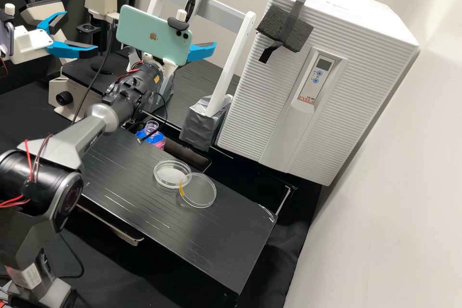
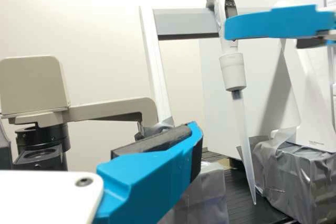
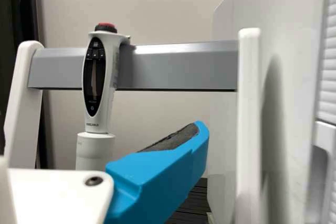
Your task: Use the pipette
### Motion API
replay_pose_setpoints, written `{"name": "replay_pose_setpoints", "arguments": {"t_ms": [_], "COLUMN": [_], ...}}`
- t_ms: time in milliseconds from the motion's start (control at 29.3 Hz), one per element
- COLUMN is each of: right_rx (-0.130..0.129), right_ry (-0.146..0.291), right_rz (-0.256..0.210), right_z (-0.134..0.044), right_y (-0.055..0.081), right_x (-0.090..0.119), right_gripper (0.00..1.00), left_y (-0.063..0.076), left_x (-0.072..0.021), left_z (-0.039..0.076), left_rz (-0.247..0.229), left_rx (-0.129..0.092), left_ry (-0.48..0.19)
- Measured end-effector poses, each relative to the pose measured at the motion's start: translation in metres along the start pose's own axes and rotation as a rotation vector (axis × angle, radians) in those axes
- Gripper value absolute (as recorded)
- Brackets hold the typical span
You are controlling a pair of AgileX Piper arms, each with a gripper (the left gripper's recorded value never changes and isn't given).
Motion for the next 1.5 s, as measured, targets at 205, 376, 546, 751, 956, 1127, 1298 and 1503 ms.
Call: {"name": "replay_pose_setpoints", "arguments": {"t_ms": [205, 376, 546, 751, 956, 1127, 1298, 1503], "right_rx": [-0.004, -0.032, -0.036, -0.045, -0.063, -0.068, -0.068, -0.065], "right_ry": [-0.045, -0.080, -0.111, -0.121, -0.140, -0.156, -0.159, -0.161], "right_rz": [-0.034, -0.060, -0.066, -0.069, -0.078, -0.083, -0.085, -0.085], "right_z": [-0.004, -0.004, -0.002, -0.002, 0.003, 0.005, 0.005, 0.005], "right_y": [-0.011, -0.017, -0.021, -0.021, -0.025, -0.027, -0.028, -0.028], "right_x": [0.019, 0.033, 0.041, 0.047, 0.050, 0.053, 0.053, 0.053], "right_gripper": [1.00, 1.00, 1.00, 0.00, 0.00, 0.00, 0.00, 0.00], "left_y": [0.001, 0.001, 0.001, 0.001, 0.001, -0.004, -0.005, -0.005], "left_x": [-0.0005, -0.0006, -0.0007, -0.0007, -0.0006, 0.0009, 0.0011, 0.0011], "left_z": [-0.006, -0.007, -0.008, -0.008, -0.008, -0.009, -0.010, -0.010], "left_rz": [0.003, 0.002, 0.002, 0.002, 0.001, -0.014, -0.017, -0.017], "left_rx": [0.006, 0.010, 0.011, 0.011, 0.011, 0.009, 0.009, 0.009], "left_ry": [0.019, 0.018, 0.022, 0.022, 0.022, 0.025, 0.025, 0.025]}}
